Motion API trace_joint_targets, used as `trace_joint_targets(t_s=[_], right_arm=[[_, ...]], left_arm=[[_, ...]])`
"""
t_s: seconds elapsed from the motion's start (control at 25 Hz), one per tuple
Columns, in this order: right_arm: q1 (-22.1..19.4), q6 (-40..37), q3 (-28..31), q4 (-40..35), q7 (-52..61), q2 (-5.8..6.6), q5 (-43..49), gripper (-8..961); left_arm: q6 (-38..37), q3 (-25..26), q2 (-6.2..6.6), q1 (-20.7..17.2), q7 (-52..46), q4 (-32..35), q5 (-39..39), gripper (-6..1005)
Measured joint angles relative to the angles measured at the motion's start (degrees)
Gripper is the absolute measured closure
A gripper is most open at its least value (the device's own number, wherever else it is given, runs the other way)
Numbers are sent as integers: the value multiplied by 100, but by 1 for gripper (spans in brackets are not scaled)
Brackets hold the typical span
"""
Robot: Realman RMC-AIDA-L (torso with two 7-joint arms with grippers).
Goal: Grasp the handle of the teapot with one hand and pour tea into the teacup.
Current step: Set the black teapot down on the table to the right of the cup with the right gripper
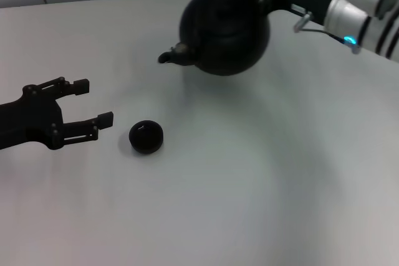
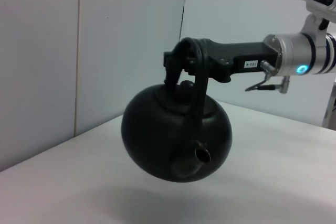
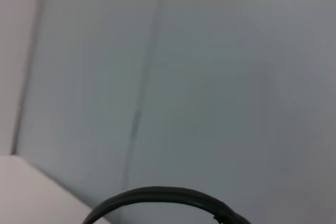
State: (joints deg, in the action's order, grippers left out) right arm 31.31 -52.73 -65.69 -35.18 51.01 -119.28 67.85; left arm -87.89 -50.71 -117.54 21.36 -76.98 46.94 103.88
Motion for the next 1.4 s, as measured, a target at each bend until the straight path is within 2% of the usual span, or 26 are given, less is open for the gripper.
trace_joint_targets(t_s=[0.24, 0.64, 1.16, 1.4], right_arm=[[-245, 2, 341, 198, 455, 5, -1, 864], [-366, 69, 677, 765, 556, 22, 19, 863], [-493, 203, 664, 830, 534, 34, 54, 865], [-489, 225, 680, 808, 529, 37, 69, 782]], left_arm=[[0, 0, -7, 0, 34, 0, 0, 135], [-5, 0, -15, -20, 45, 6, 1, 136], [-24, -6, -29, -9, 48, 6, 10, 135], [-35, -37, -31, 7, 52, 16, 6, 136]])
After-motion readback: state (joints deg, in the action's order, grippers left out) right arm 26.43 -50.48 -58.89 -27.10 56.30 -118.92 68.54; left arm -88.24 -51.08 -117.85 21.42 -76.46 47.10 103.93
